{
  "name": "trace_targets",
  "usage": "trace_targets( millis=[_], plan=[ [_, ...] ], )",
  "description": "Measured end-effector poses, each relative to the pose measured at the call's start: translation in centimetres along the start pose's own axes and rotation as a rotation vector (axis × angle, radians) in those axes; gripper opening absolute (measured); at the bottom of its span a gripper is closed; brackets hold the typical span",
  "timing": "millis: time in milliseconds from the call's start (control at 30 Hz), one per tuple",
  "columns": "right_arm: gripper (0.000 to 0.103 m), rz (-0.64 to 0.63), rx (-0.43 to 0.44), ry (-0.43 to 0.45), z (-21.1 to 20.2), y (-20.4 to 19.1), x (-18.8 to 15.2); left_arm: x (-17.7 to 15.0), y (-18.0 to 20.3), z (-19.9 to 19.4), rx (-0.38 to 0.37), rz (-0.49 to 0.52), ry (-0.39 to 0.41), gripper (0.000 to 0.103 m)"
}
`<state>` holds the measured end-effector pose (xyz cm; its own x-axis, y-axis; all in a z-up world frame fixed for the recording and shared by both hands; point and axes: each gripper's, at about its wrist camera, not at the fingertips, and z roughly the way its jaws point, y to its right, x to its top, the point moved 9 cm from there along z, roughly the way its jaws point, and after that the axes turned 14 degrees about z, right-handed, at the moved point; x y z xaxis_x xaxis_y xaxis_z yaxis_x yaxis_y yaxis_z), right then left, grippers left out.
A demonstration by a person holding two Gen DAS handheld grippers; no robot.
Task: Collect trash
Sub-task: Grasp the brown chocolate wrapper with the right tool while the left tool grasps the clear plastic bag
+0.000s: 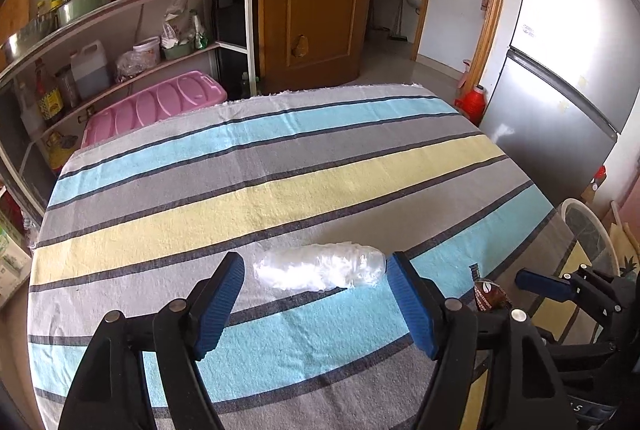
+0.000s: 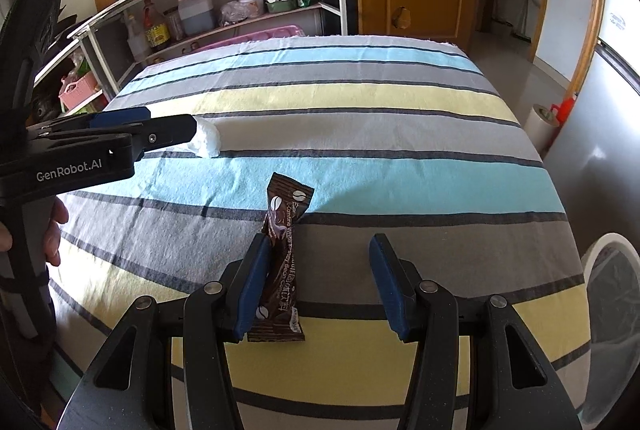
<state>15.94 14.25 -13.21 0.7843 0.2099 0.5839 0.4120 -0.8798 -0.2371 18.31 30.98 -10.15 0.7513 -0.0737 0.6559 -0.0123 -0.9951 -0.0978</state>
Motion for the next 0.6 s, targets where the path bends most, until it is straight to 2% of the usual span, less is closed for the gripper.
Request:
trace_targets(
  millis=[100,133,200,367,600],
  plan=[
    [0.050,0.000,-0.005,0.000,0.0,0.2,0.2,-0.1,0.2,0.7,-0.009,0.007,-0.013,0.073],
    [0.047,-0.002,-0.014,0.005,0.0,0.3,0.3,-0.2,0.3,0.9,-0.019,0.009,-0.016,0.073],
    [0.030,-0.004,-0.017,0.011,0.0,0.3,0.5,-0.1,0.3,1.2,-0.016,0.009,-0.022,0.073],
    [0.013,0.010,-0.022,0.021,-0.2,0.6,0.7,0.0,0.5,2.3,-0.029,0.012,-0.036,0.073],
    [0.013,0.015,-0.017,0.022,-0.3,0.6,0.7,0.2,0.1,2.7,-0.024,-0.026,-0.037,0.073]
  ],
)
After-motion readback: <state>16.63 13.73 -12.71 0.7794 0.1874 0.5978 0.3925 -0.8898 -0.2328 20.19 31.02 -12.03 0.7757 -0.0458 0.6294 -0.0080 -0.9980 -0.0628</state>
